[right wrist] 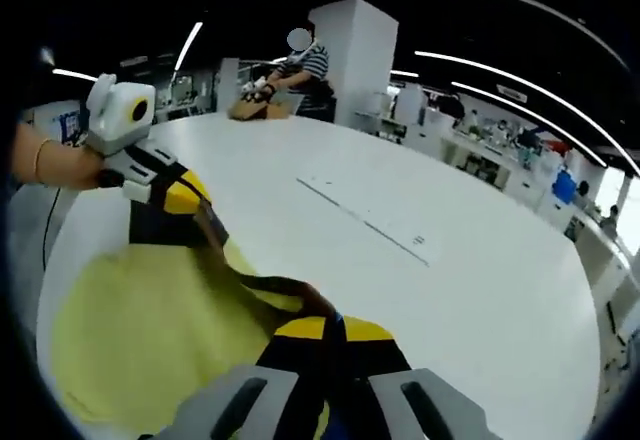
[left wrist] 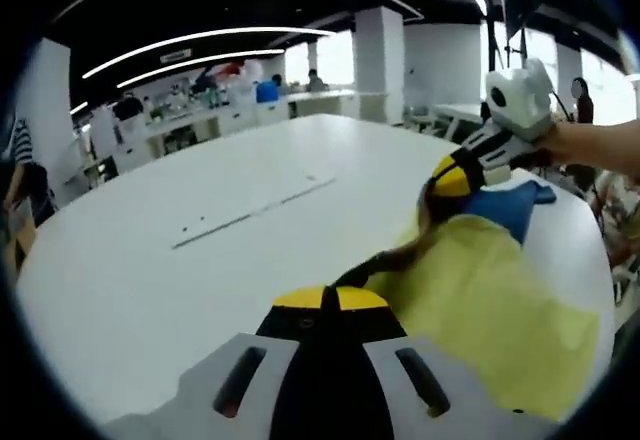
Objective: Fold the garment on the visible template until the final outline fits inside the template.
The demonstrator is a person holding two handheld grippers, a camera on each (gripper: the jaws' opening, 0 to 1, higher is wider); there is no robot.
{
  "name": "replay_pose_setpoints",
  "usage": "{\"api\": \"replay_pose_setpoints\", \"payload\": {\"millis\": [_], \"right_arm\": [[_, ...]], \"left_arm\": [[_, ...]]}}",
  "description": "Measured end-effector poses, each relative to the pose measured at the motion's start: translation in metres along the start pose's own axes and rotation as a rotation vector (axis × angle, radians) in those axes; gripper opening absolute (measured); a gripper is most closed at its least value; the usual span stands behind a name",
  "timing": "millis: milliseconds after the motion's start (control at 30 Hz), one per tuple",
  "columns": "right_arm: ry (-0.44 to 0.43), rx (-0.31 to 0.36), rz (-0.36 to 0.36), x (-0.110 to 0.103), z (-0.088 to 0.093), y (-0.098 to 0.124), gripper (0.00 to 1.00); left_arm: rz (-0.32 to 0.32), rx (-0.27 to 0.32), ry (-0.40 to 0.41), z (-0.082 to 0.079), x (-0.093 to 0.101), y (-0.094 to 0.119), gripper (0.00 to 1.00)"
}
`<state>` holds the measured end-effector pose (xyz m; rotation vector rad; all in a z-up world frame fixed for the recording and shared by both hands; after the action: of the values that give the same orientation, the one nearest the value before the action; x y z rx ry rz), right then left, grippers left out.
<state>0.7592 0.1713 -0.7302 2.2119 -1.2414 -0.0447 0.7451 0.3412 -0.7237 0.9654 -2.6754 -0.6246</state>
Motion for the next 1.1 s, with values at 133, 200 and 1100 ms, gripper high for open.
{"api": "replay_pose_setpoints", "payload": {"millis": [133, 200, 1100], "right_arm": [[-0.04, 0.003, 0.058, 0.009, -0.001, -0.01, 0.0], [-0.067, 0.0, 0.066, 0.011, -0.001, -0.015, 0.0], [-0.226, 0.04, -0.113, -0.022, -0.032, 0.014, 0.82]], "left_arm": [[-0.028, -0.006, 0.01, 0.001, -0.01, -0.006, 0.0], [-0.06, -0.012, 0.028, 0.003, -0.017, -0.008, 0.0], [-0.048, 0.027, -0.014, -0.014, -0.002, 0.021, 0.65]]}}
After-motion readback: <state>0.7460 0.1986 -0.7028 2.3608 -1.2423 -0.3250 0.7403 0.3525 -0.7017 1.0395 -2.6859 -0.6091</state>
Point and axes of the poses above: the point that each gripper's makers call its tool centre point, and the gripper's own axes: y roughly backward along the fingers, x roughly to its right, z roughly out of its underside, the point moved 1 cm from there along y, roughly backward along the fingers, and after that the axes turned 12 degrees about z, right-handed, at the moved point
